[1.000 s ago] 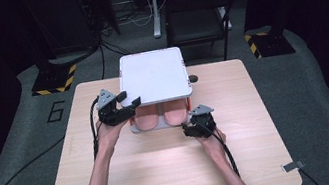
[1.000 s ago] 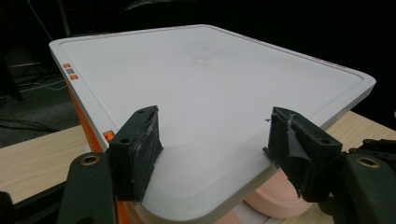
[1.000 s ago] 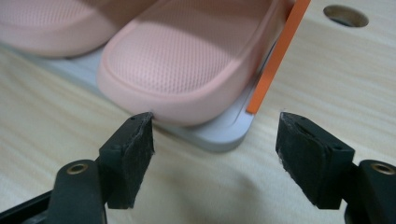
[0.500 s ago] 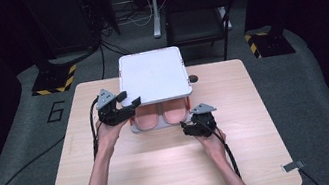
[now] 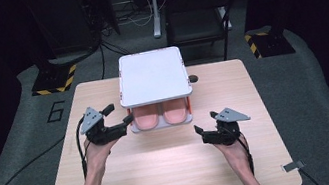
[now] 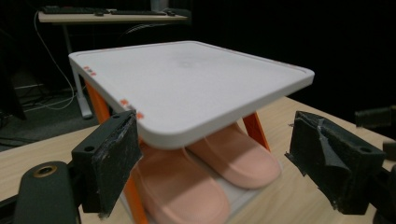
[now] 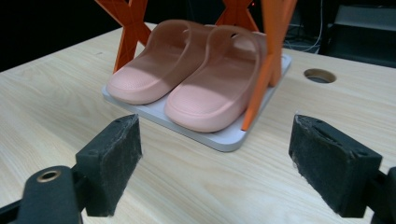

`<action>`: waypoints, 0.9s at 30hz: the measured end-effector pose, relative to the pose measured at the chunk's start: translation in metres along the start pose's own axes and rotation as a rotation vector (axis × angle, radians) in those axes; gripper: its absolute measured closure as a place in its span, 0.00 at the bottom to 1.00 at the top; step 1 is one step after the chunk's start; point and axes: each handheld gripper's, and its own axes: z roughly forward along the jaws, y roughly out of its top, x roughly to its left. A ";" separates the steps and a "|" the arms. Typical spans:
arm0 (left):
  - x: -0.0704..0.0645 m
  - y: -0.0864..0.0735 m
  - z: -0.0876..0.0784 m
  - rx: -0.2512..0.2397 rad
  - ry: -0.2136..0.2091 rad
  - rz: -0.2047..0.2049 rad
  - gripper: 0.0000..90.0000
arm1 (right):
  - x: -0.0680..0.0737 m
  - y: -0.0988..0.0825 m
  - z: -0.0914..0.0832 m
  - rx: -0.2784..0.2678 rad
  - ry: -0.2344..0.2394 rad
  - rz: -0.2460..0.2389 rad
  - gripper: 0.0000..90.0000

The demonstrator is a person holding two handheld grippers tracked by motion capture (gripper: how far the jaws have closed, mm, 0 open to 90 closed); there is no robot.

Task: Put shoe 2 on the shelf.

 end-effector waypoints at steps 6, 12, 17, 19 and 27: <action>0.005 -0.020 -0.032 0.012 0.029 0.004 0.17 | -0.011 -0.007 -0.024 -0.067 -0.012 0.035 0.18; 0.013 -0.040 -0.056 0.017 0.070 -0.018 0.17 | -0.016 -0.009 -0.033 -0.068 -0.029 0.029 0.18; 0.018 -0.050 -0.060 0.044 0.077 -0.022 0.17 | -0.021 -0.012 -0.036 -0.074 -0.041 0.045 0.18; 0.018 -0.053 -0.061 0.033 0.083 -0.038 0.17 | -0.022 -0.013 -0.037 -0.079 -0.040 0.056 0.18; 0.014 -0.059 -0.062 0.053 0.083 -0.033 0.17 | -0.027 -0.017 -0.044 -0.093 -0.041 0.087 0.18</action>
